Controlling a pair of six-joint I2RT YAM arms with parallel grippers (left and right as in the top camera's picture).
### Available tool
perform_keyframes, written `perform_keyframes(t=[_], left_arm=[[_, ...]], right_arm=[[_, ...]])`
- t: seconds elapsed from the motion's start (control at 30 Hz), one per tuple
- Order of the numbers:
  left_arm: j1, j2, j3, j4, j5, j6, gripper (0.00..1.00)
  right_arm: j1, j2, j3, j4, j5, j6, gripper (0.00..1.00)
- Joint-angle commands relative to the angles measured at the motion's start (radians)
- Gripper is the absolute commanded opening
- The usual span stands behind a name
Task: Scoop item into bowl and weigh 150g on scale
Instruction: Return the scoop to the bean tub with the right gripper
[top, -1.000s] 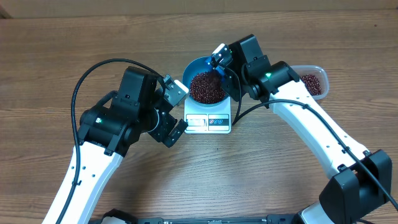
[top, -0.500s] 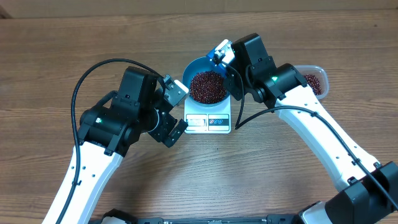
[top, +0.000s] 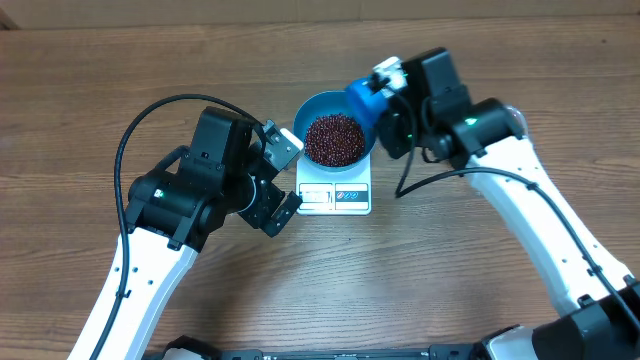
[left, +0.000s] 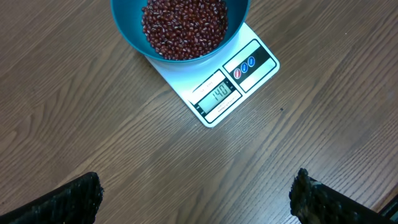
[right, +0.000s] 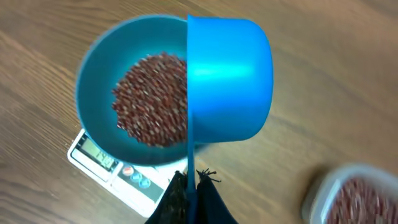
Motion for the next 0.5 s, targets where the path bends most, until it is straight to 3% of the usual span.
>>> perform_keyframes(t=[0.0, 0.2, 0.47], left_arm=[[-0.001, -0.006, 0.024, -0.001, 0.01, -0.014, 1.0], [-0.001, -0.006, 0.024, -0.001, 0.01, -0.014, 1.0], [-0.001, -0.006, 0.024, -0.001, 0.01, -0.014, 1.0]], right_arm=[[-0.069, -0.091, 0.033, -0.052, -0.021, 0.07, 0.04], [-0.171, -0.159, 0.033, -0.187, 0.035, 0.07, 0.04], [-0.251, -0.147, 0.0, -0.208, 0.205, 0.073, 0.04]])
